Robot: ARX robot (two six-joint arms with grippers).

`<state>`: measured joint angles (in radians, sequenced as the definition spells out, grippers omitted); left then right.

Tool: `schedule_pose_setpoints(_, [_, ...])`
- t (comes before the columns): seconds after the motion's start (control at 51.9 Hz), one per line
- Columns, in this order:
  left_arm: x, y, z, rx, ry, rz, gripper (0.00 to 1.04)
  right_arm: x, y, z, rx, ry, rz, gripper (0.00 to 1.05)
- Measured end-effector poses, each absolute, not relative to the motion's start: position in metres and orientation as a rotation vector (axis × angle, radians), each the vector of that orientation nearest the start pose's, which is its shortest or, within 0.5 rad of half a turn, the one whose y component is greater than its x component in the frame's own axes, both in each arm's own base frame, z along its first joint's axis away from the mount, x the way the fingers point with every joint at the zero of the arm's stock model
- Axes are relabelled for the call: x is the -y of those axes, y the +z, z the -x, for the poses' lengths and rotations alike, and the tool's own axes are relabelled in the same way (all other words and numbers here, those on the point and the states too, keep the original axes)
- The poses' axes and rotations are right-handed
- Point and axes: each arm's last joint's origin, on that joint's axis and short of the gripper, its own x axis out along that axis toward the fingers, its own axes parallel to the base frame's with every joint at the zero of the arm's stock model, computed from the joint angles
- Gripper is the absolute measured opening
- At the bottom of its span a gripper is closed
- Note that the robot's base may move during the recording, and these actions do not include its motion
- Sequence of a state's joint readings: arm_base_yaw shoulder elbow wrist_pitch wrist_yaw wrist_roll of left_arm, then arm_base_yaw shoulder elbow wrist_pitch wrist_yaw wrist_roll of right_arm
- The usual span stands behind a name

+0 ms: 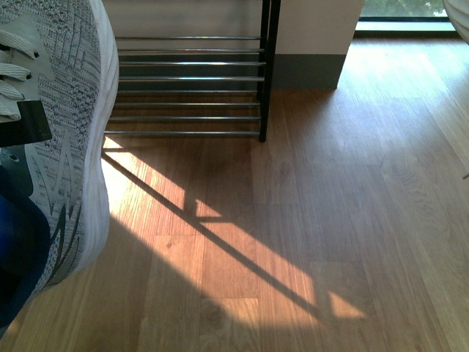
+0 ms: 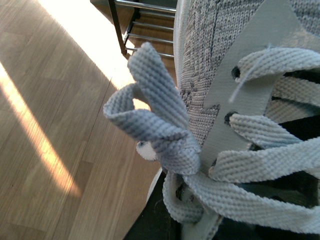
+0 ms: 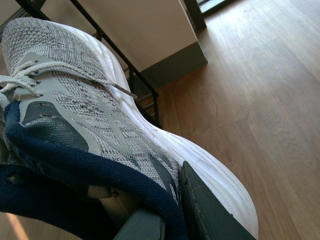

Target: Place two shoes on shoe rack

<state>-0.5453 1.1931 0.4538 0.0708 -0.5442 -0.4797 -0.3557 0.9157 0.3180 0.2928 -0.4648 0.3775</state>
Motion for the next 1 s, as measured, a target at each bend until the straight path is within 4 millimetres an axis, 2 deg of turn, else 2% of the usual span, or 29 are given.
schedule_pose_setpoints(1.002, [0.0995,0.1708,-0.1930,-0.552,0.137,0.119,0.02,0.0521,0.1964,-0.1777,-0.299,0.059,-0.497,0.04])
